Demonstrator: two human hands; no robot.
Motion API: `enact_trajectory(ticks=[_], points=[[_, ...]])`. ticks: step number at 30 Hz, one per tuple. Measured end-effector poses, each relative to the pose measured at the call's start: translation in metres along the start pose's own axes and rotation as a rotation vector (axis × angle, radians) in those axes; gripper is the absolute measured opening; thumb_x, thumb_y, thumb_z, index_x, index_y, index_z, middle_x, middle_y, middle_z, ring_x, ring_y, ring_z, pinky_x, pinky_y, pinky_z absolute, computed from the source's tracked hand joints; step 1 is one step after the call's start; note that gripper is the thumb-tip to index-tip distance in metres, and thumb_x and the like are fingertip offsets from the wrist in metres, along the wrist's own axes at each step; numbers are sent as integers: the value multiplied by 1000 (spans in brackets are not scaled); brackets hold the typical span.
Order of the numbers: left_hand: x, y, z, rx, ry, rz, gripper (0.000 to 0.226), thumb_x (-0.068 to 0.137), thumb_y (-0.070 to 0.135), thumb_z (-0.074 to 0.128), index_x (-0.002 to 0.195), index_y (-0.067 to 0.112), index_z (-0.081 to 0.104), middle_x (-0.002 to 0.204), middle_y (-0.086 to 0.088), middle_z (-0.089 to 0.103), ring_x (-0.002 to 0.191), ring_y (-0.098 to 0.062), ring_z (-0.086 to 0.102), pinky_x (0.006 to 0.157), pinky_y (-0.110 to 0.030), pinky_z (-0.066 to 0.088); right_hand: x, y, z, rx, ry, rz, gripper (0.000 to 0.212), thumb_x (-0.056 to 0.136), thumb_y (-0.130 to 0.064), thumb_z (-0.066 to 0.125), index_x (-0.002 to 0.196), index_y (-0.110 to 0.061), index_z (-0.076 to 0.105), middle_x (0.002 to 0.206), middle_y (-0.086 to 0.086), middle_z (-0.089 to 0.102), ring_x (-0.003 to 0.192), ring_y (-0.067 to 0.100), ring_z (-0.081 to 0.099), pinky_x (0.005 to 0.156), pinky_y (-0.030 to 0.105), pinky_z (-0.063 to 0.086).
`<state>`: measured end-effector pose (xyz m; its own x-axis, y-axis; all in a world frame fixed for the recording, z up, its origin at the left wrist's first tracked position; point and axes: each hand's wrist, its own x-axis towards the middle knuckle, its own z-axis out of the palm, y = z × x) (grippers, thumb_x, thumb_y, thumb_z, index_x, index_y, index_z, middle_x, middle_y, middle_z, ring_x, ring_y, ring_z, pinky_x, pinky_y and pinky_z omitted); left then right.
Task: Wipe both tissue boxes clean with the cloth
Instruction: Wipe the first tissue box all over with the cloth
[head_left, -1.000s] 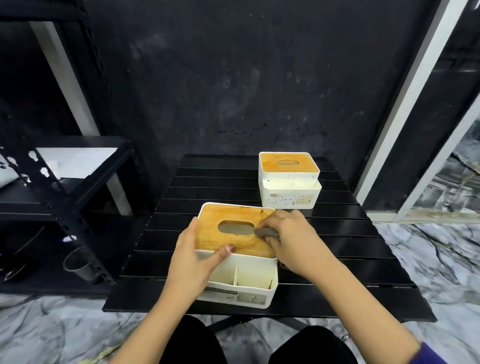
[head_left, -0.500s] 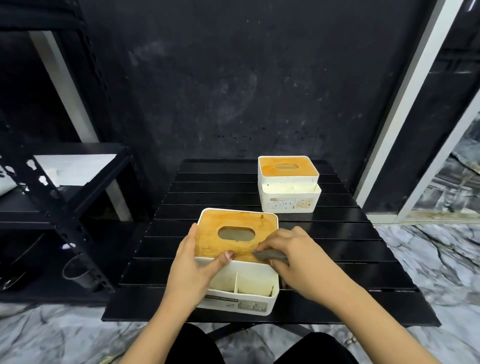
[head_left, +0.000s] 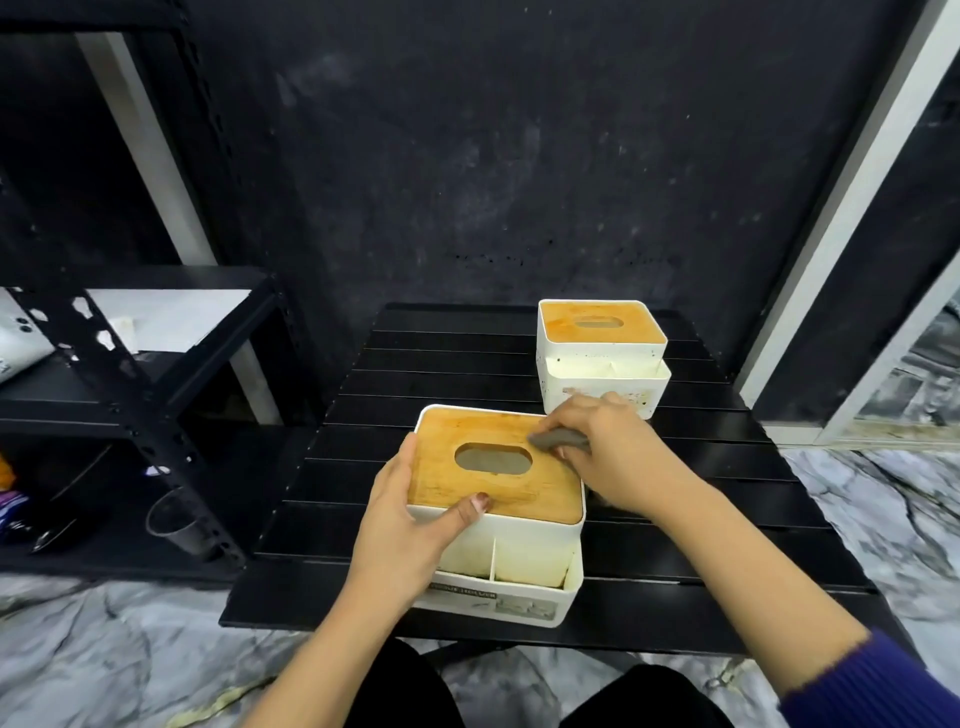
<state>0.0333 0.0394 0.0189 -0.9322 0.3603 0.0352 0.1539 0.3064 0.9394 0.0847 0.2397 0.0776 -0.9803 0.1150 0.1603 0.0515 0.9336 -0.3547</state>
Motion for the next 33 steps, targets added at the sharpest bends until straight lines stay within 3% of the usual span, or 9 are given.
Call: enact_trajectory(ticks=[4,9,16,24,26,33], points=[[1,2,-2,-2,-12,4,100,60,47,75,145,30,26,137,11,37,121,-5,39,95,-20,32,-31,-10,1,4,-21,-97,29,88,-15,55,110,-33,64,114,-16,56,98,14,41,89,23,36],[1,2,-2,-19,-6,2,99,64,37,80,146,28,25,138,10,38,119,-5,38,96,-19,30,-11,-2,1,32,9,14,29,89,-14,53,109,-31,64,116,-11,58,103,16,43,91,31,40],[1,2,-1,-16,-11,-10,110,52,53,73,147,28,25,142,8,36,126,-10,39,101,-24,35,-28,-14,8,-56,24,-45,29,91,-16,50,110,-33,63,117,-15,55,98,15,40,88,29,40],[4,6,-4,-21,-37,-8,96,66,36,79,145,30,26,134,16,38,117,-2,39,90,-16,31,0,4,-2,2,-40,-12,28,90,-15,53,109,-32,63,115,-14,56,103,12,39,90,24,36],[7,7,-5,-26,-59,-11,93,69,32,80,145,29,27,132,17,37,115,-1,38,86,-12,31,11,12,-5,11,-64,-4,28,90,-15,52,109,-32,64,115,-14,56,103,10,38,91,22,36],[33,12,-17,2,-255,-48,96,65,37,78,145,31,26,128,16,48,118,-5,43,98,-22,31,6,29,-14,174,-87,13,29,85,-9,59,105,-29,65,108,-10,57,104,8,51,92,21,40]])
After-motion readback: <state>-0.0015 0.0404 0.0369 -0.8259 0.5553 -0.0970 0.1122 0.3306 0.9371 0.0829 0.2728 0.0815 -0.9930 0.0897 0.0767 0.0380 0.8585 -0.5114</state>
